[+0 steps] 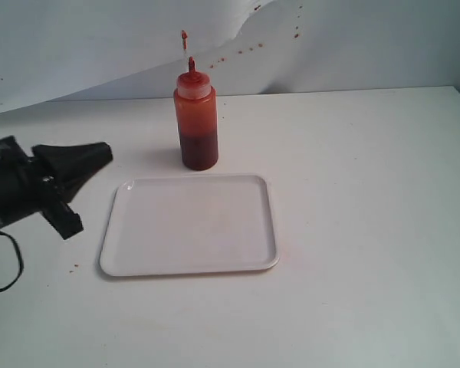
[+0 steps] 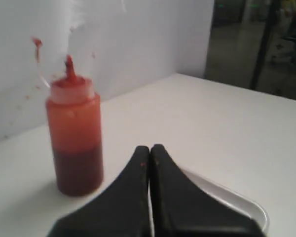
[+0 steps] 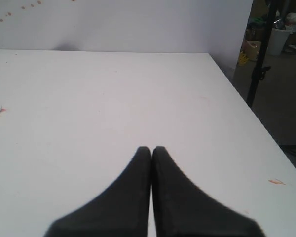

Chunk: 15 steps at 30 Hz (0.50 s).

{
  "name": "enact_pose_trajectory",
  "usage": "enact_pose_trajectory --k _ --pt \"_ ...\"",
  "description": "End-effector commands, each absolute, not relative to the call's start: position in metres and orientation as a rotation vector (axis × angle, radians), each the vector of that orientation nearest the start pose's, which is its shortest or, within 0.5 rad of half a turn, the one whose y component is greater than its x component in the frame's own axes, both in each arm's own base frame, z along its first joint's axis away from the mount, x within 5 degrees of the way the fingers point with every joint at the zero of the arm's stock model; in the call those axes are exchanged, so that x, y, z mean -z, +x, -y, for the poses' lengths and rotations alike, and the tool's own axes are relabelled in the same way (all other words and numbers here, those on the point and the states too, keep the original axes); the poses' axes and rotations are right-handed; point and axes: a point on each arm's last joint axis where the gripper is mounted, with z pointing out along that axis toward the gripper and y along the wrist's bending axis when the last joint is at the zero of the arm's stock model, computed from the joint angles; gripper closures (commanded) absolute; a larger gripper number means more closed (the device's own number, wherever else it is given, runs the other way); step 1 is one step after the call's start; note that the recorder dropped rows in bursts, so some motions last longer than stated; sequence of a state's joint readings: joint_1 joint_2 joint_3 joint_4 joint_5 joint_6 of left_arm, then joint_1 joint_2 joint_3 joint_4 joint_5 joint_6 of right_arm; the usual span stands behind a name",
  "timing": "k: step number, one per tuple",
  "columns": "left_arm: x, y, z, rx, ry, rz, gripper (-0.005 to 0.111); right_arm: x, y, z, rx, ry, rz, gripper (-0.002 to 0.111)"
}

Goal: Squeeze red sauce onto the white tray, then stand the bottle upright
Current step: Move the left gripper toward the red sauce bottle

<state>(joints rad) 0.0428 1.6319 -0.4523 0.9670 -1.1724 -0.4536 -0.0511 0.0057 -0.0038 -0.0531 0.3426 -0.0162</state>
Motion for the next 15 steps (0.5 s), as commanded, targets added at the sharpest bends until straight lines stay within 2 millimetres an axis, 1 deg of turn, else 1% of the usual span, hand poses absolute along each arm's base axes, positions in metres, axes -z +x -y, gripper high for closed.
enact_pose_trajectory --k 1,2,5,7,10,12,15 --pt "-0.126 0.288 0.062 0.812 0.650 -1.703 0.107 -0.182 0.053 0.005 0.098 0.010 -1.826 0.108" --pt "-0.115 0.295 0.062 0.825 0.647 -1.724 0.107 -0.182 0.053 0.005 0.098 0.010 -1.826 0.108" --pt "-0.091 0.310 0.061 0.844 0.638 -1.759 0.107 -0.182 0.053 0.005 0.098 0.010 -1.826 0.108" --pt "-0.081 0.321 0.060 0.837 0.623 -1.763 0.106 -0.182 0.053 0.005 0.098 0.010 -1.826 0.108" --pt "-0.074 0.334 0.058 0.822 0.588 -1.761 0.104 -0.182 0.053 0.005 0.098 0.010 -1.826 0.108" --pt "-0.073 0.337 0.058 0.821 0.595 -1.755 0.100 -0.182 0.053 0.005 0.098 0.010 -1.826 0.108" --pt "-0.073 0.337 0.058 0.821 0.595 -1.755 0.089 -0.182 0.053 0.005 0.098 0.010 -1.826 0.108"
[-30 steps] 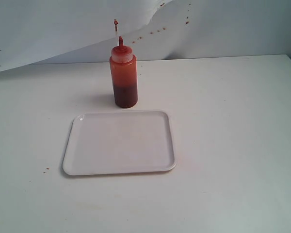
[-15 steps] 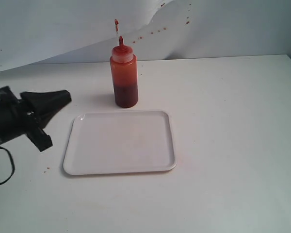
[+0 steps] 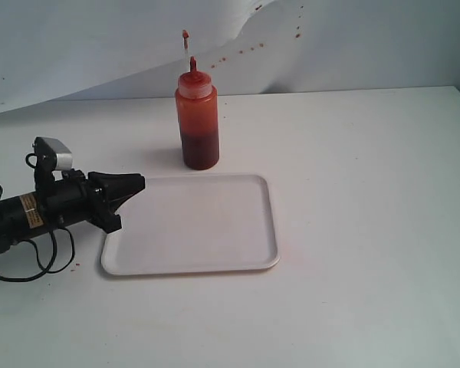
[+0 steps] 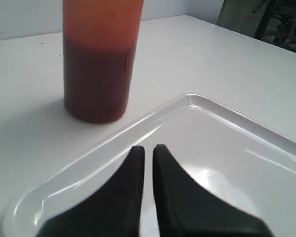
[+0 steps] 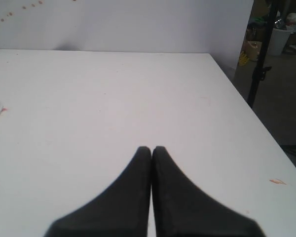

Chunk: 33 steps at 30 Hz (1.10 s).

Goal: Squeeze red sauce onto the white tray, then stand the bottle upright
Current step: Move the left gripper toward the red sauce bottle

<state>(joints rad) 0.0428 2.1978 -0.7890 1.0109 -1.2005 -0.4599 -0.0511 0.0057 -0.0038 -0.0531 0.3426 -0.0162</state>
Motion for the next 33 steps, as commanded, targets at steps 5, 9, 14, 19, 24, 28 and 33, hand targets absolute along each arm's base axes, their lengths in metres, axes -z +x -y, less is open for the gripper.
enact_pose_trajectory --k 5,9,14,19,24,28,33 --pt "-0.073 0.338 0.058 0.813 0.578 -1.756 0.047 -0.182 0.053 0.005 0.098 0.010 -1.826 0.108" --pt "-0.074 0.341 0.056 0.800 0.539 -1.758 0.014 -0.182 0.053 0.005 0.098 0.010 -1.826 0.108" --pt "-0.073 0.340 0.056 0.803 0.550 -1.757 0.014 -0.182 0.053 0.005 0.098 0.010 -1.826 0.108" --pt "-0.077 0.347 0.055 0.760 0.555 -1.724 0.014 -0.182 0.053 0.005 0.098 0.010 -1.826 0.108" --pt "-0.084 0.376 0.086 0.723 0.689 -1.615 0.014 -0.182 0.053 0.005 0.098 0.010 -1.826 0.108" --pt "-0.069 0.400 0.101 0.681 0.759 -1.598 0.014 -0.182 0.053 0.005 0.098 0.010 -1.826 0.108" --pt "-0.055 0.416 0.103 0.685 0.751 -1.591 0.014 -0.182 0.053 0.005 0.098 0.010 -1.826 0.108"
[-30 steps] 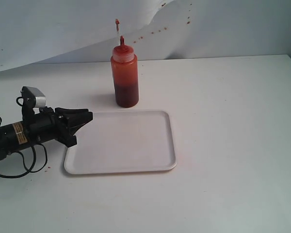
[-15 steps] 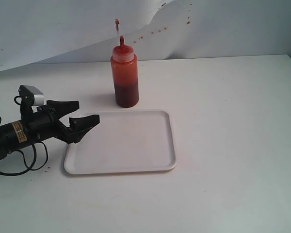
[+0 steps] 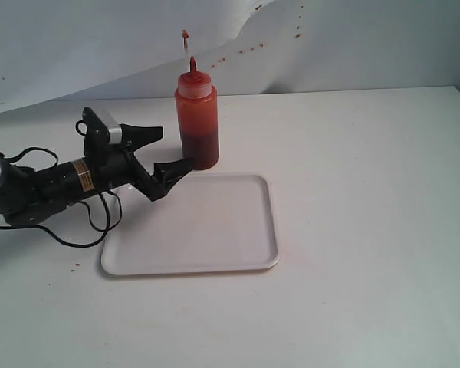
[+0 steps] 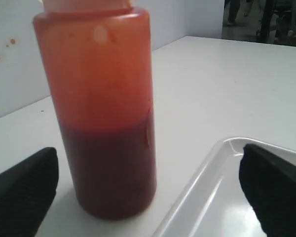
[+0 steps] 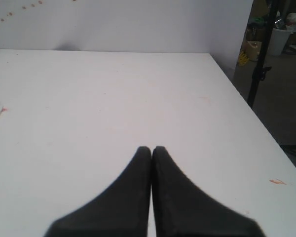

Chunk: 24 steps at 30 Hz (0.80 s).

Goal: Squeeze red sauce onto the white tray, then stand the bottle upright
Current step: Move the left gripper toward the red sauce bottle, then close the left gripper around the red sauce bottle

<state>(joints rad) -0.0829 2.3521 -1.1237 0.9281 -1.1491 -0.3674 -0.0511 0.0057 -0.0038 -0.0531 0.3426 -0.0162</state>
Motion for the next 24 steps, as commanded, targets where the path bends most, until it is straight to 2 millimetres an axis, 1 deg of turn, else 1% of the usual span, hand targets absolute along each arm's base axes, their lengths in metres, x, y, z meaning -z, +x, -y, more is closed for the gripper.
enact_pose_trajectory --k 1,5,9,12,18,24 --pt "-0.052 0.418 0.103 0.686 0.753 -1.589 0.014 -0.182 0.053 0.005 0.098 0.010 -1.826 0.108" --pt "-0.041 0.426 0.106 0.693 0.749 -1.587 0.014 -0.182 0.053 0.005 0.098 0.010 -1.826 0.108" --pt "-0.040 0.438 0.107 0.695 0.735 -1.598 0.014 -0.182 0.053 0.005 0.098 0.010 -1.826 0.108" --pt "-0.038 0.445 0.111 0.663 0.746 -1.650 0.014 -0.182 0.053 0.005 0.098 0.010 -1.826 0.108" --pt "-0.041 0.455 0.126 0.627 0.755 -1.722 0.014 -0.182 0.053 0.005 0.098 0.010 -1.826 0.108" --pt "-0.041 0.463 0.145 0.528 0.812 -1.793 0.014 -0.182 0.053 0.005 0.098 0.010 -1.826 0.108"
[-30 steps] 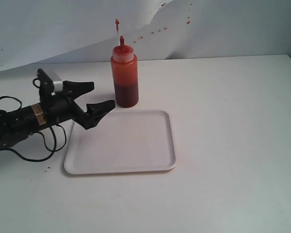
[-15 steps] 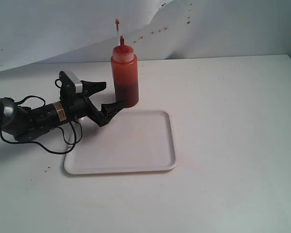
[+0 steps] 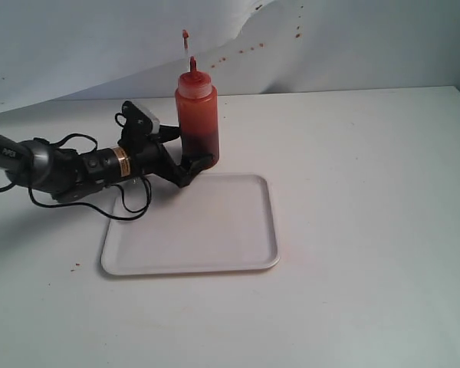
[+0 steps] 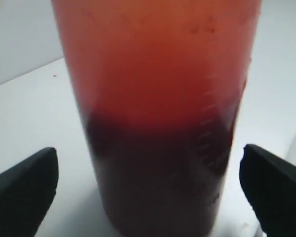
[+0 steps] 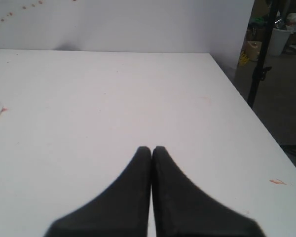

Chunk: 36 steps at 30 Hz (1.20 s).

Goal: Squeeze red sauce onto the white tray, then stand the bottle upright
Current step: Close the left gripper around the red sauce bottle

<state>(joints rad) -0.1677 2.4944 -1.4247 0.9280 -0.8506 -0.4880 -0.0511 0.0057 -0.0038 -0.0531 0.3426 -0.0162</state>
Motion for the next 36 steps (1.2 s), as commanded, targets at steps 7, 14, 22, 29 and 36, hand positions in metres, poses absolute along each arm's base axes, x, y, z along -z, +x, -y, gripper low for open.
enact_pose_trajectory --k 7,14,22,29,36 --pt "-0.041 0.468 0.155 0.531 0.803 -1.799 0.014 -0.182 0.053 0.005 0.098 0.010 -1.826 0.108" --pt "-0.031 0.470 0.160 0.558 0.773 -1.839 0.033 -0.182 0.053 0.005 0.098 0.010 -1.826 0.108" --pt "-0.032 0.469 0.161 0.555 0.797 -1.813 0.106 -0.182 0.053 0.005 0.098 0.010 -1.826 0.108" --pt "-0.049 0.469 0.161 0.565 0.850 -1.740 0.106 -0.182 0.053 0.005 0.098 0.010 -1.826 0.108" --pt "-0.092 0.459 0.144 0.524 0.932 -1.708 0.107 -0.182 0.053 0.005 0.098 0.010 -1.826 0.108"
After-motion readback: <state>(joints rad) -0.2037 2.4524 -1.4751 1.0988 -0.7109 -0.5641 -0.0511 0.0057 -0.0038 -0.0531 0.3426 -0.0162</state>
